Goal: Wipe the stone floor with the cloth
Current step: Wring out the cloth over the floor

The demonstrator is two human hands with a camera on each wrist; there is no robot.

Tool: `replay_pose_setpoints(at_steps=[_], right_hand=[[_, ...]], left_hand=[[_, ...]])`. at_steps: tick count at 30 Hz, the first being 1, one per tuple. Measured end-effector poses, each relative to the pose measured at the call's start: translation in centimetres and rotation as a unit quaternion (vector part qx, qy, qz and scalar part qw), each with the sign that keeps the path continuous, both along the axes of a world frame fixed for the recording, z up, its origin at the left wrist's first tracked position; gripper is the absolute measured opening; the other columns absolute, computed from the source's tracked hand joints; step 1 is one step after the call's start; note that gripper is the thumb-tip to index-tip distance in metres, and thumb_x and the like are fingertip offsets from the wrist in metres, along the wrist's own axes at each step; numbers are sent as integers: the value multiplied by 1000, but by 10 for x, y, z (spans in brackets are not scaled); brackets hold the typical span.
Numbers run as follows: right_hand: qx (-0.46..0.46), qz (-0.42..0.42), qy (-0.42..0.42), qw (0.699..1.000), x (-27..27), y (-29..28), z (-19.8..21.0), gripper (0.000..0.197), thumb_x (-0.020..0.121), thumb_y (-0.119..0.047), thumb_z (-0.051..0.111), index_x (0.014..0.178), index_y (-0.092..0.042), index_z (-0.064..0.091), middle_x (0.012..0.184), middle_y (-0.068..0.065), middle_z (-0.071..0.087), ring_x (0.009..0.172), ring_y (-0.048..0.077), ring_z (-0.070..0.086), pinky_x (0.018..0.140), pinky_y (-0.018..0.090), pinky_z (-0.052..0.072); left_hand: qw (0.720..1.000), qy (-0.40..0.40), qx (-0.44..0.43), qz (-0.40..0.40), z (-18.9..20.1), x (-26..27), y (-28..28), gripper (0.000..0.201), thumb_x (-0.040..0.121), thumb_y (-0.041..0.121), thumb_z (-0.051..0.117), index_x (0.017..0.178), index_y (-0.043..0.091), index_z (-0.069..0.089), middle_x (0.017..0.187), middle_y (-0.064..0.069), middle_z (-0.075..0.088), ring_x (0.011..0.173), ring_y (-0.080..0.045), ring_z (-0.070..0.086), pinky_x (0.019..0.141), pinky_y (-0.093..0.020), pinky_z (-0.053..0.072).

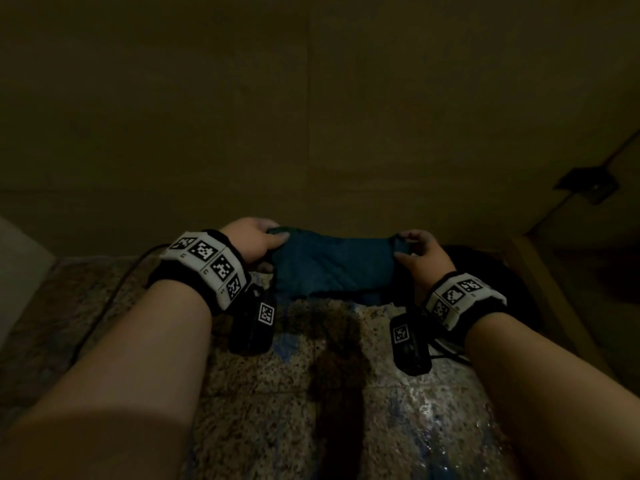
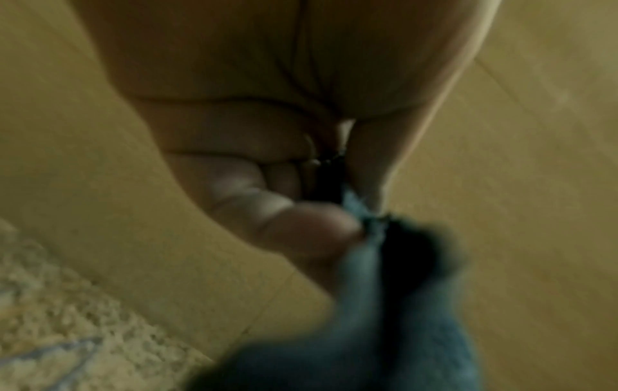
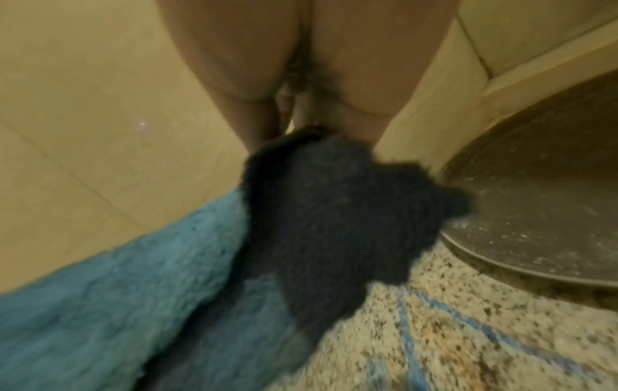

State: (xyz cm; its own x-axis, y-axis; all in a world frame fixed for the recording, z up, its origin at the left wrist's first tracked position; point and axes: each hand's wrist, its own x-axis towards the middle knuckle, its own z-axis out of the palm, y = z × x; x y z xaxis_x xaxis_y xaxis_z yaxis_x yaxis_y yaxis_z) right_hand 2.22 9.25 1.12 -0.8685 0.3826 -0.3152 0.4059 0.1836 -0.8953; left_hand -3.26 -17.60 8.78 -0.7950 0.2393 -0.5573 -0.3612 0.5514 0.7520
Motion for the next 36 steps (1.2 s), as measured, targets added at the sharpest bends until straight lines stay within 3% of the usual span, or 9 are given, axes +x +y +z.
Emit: replay_pose_setpoints(at_steps=[4, 10, 13, 17, 21, 26, 28, 32, 36], right_hand=[[37, 30, -29, 998, -1, 6, 8, 52, 86, -6, 67, 132, -21, 48, 127, 9, 54, 113, 28, 56, 95, 46, 50], [140, 100, -114, 978, -7, 6, 14, 54, 88, -11, 66, 137, -6, 46, 133, 13, 54, 120, 30, 53, 101, 44, 45], [115, 58, -102, 986, -5, 7, 11, 52, 89, -13, 65, 137, -6, 47, 131, 11, 55, 117, 29, 56, 100, 42, 46], [-1, 24, -88, 996, -1, 1, 13, 40, 94, -14, 57, 133, -8, 49, 123, 9, 58, 112, 31, 58, 100, 46, 46], [31, 68, -116, 990, -3, -9, 19, 36, 96, -24, 54, 129, -8, 53, 124, 17, 60, 110, 35, 59, 98, 50, 46], [-24, 143, -119, 982, 0, -45, 30, 19, 97, -21, 54, 111, -11, 61, 118, 13, 64, 107, 30, 62, 100, 44, 47], [22, 222, -118, 967, 3, -64, 30, 21, 97, -23, 53, 115, -13, 61, 120, 9, 62, 109, 25, 60, 100, 38, 46], [116, 319, -115, 933, 7, -85, 28, 48, 98, -22, 51, 144, -24, 40, 149, 7, 32, 130, 25, 42, 105, 30, 37], [42, 348, -102, 931, 13, -86, 28, 58, 96, -12, 54, 148, -24, 32, 145, 3, 30, 132, 24, 37, 104, 27, 35]], left_hand=[[999, 36, -30, -17, -2, 0, -1, 11, 97, 10, 50, 106, 10, 55, 85, -3, 58, 72, -14, 56, 51, -16, 51], [984, 83, -124, -98, -6, -1, -7, 30, 93, -1, 54, 120, 8, 59, 111, -13, 61, 103, -27, 59, 92, -37, 47], [985, 75, -125, -89, -10, -1, -8, 27, 93, -1, 53, 115, 13, 60, 103, -11, 61, 95, -25, 59, 82, -33, 49], [1000, 5, -5, -11, -19, 5, -5, 19, 97, 11, 50, 115, 9, 56, 95, -8, 59, 78, -18, 57, 65, -23, 51], [990, -72, 90, 81, -36, 23, 3, 31, 99, 21, 47, 124, 4, 53, 99, -10, 60, 73, -19, 56, 53, -20, 54], [967, -124, 165, 146, -48, 34, 19, 31, 100, 22, 45, 126, 7, 51, 129, -17, 55, 75, -19, 58, 56, -24, 56], [950, -140, 212, 184, -48, 36, 26, 33, 100, 19, 43, 131, 8, 48, 133, -17, 52, 81, -23, 59, 68, -30, 56], [928, -169, 256, 213, -47, 36, 31, 36, 101, 26, 43, 130, 6, 47, 98, -11, 60, 88, -26, 57, 85, -40, 46], [926, -186, 251, 209, -42, 32, 23, 42, 94, 42, 49, 118, 9, 49, 105, -12, 60, 96, -26, 59, 76, -36, 49]])
